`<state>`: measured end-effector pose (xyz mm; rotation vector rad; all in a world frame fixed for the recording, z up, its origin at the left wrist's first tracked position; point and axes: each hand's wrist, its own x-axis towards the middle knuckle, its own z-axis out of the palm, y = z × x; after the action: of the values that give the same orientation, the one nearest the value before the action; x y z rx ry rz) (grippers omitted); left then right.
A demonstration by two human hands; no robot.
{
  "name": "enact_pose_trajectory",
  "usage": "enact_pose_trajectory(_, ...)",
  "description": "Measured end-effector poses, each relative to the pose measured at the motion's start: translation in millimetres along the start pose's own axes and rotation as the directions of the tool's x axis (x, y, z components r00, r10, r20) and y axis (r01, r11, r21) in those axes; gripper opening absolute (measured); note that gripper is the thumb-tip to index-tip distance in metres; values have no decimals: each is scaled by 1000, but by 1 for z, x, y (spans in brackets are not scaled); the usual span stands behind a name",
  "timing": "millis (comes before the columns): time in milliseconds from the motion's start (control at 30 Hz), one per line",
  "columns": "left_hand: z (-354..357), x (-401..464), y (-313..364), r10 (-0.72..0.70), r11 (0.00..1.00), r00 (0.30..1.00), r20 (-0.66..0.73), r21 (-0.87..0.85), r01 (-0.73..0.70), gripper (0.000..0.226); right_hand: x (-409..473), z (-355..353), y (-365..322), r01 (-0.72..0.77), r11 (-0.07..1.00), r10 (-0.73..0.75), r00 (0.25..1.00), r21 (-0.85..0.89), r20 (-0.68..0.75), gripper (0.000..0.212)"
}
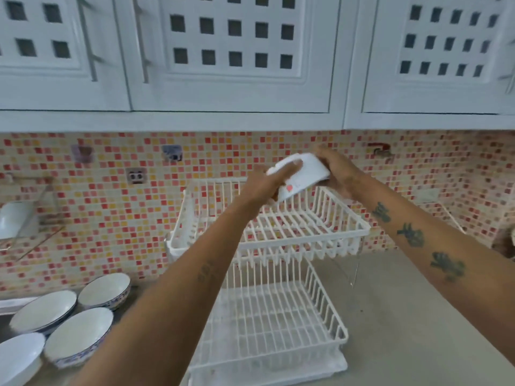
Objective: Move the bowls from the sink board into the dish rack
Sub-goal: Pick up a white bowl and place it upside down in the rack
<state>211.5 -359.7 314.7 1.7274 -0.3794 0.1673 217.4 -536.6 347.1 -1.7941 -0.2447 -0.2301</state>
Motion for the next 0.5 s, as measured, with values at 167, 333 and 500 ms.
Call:
enact_pose_trajectory(167, 37, 18, -30, 59, 971, 998, 8, 233, -59, 65, 13, -3, 20, -125, 893, 125, 992, -432, -29, 34)
enact_pose_trajectory(333, 56, 43, -63, 8, 882, 997, 79, 469, -45, 123, 25, 6, 52, -241, 880, 252, 967, -409, -29, 28)
enact_pose_trajectory(500, 59, 37, -52, -185, 687, 965, 185, 727, -7, 116, 36, 8, 79, -243, 891, 256, 967, -383, -18, 32)
